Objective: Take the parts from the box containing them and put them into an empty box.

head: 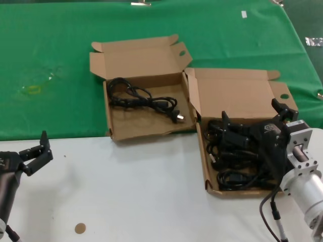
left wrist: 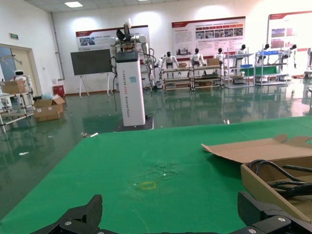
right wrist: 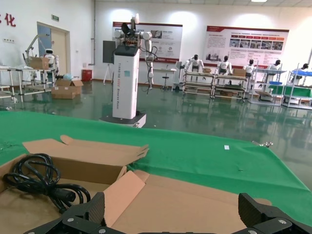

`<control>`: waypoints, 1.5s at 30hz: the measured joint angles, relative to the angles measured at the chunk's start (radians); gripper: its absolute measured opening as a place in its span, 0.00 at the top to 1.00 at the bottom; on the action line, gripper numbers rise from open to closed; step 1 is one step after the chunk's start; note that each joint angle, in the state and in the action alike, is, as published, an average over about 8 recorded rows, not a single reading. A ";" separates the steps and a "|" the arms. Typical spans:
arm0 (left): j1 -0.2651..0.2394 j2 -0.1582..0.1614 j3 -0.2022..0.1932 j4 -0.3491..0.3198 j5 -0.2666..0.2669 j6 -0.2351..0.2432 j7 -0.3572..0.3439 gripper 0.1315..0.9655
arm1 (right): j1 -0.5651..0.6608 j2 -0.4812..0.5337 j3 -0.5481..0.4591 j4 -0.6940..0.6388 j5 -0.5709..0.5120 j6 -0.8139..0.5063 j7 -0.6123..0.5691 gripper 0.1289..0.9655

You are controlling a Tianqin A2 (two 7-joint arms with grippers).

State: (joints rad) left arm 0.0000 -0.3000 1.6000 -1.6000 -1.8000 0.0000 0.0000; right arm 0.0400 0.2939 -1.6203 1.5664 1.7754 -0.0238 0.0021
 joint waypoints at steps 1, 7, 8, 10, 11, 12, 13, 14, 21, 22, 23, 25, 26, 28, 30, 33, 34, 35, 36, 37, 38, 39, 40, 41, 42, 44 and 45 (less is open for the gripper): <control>0.000 0.000 0.000 0.000 0.000 0.000 0.000 0.00 | 0.000 0.000 0.000 0.000 0.000 0.000 0.000 0.00; 0.000 0.000 0.000 0.000 0.000 0.000 0.000 0.00 | 0.000 0.000 0.000 0.000 0.000 0.000 0.000 0.00; 0.000 0.000 0.000 0.000 0.000 0.000 0.000 0.00 | 0.000 0.000 0.000 0.000 0.000 0.000 0.000 0.00; 0.000 0.000 0.000 0.000 0.000 0.000 0.000 0.00 | 0.000 0.000 0.000 0.000 0.000 0.000 0.000 0.00; 0.000 0.000 0.000 0.000 0.000 0.000 0.000 0.00 | 0.000 0.000 0.000 0.000 0.000 0.000 0.000 0.00; 0.000 0.000 0.000 0.000 0.000 0.000 0.000 0.00 | 0.000 0.000 0.000 0.000 0.000 0.000 0.000 0.00; 0.000 0.000 0.000 0.000 0.000 0.000 0.000 0.00 | 0.000 0.000 0.000 0.000 0.000 0.000 0.000 0.00; 0.000 0.000 0.000 0.000 0.000 0.000 0.000 0.00 | 0.000 0.000 0.000 0.000 0.000 0.000 0.000 0.00; 0.000 0.000 0.000 0.000 0.000 0.000 0.000 0.00 | 0.000 0.000 0.000 0.000 0.000 0.000 0.000 0.00; 0.000 0.000 0.000 0.000 0.000 0.000 0.000 0.00 | 0.000 0.000 0.000 0.000 0.000 0.000 0.000 0.00; 0.000 0.000 0.000 0.000 0.000 0.000 0.000 0.00 | 0.000 0.000 0.000 0.000 0.000 0.000 0.000 0.00; 0.000 0.000 0.000 0.000 0.000 0.000 0.000 0.00 | 0.000 0.000 0.000 0.000 0.000 0.000 0.000 0.00; 0.000 0.000 0.000 0.000 0.000 0.000 0.000 0.00 | 0.000 0.000 0.000 0.000 0.000 0.000 0.000 0.00; 0.000 0.000 0.000 0.000 0.000 0.000 0.000 0.00 | 0.000 0.000 0.000 0.000 0.000 0.000 0.000 0.00; 0.000 0.000 0.000 0.000 0.000 0.000 0.000 0.00 | 0.000 0.000 0.000 0.000 0.000 0.000 0.000 0.00; 0.000 0.000 0.000 0.000 0.000 0.000 0.000 0.00 | 0.000 0.000 0.000 0.000 0.000 0.000 0.000 0.00; 0.000 0.000 0.000 0.000 0.000 0.000 0.000 0.00 | 0.000 0.000 0.000 0.000 0.000 0.000 0.000 0.00; 0.000 0.000 0.000 0.000 0.000 0.000 0.000 0.00 | 0.000 0.000 0.000 0.000 0.000 0.000 0.000 0.00; 0.000 0.000 0.000 0.000 0.000 0.000 0.000 0.00 | 0.000 0.000 0.000 0.000 0.000 0.000 0.000 0.00; 0.000 0.000 0.000 0.000 0.000 0.000 0.000 0.00 | 0.000 0.000 0.000 0.000 0.000 0.000 0.000 0.00; 0.000 0.000 0.000 0.000 0.000 0.000 0.000 0.00 | 0.000 0.000 0.000 0.000 0.000 0.000 0.000 0.00; 0.000 0.000 0.000 0.000 0.000 0.000 0.000 0.00 | 0.000 0.000 0.000 0.000 0.000 0.000 0.000 0.00; 0.000 0.000 0.000 0.000 0.000 0.000 0.000 0.00 | 0.000 0.000 0.000 0.000 0.000 0.000 0.000 0.00; 0.000 0.000 0.000 0.000 0.000 0.000 0.000 0.00 | 0.000 0.000 0.000 0.000 0.000 0.000 0.000 0.00; 0.000 0.000 0.000 0.000 0.000 0.000 0.000 0.00 | 0.000 0.000 0.000 0.000 0.000 0.000 0.000 0.00; 0.000 0.000 0.000 0.000 0.000 0.000 0.000 0.00 | 0.000 0.000 0.000 0.000 0.000 0.000 0.000 0.00; 0.000 0.000 0.000 0.000 0.000 0.000 0.000 0.00 | 0.000 0.000 0.000 0.000 0.000 0.000 0.000 0.00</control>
State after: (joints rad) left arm 0.0000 -0.3000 1.6000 -1.6000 -1.8000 0.0000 0.0000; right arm 0.0400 0.2939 -1.6203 1.5664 1.7754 -0.0238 0.0021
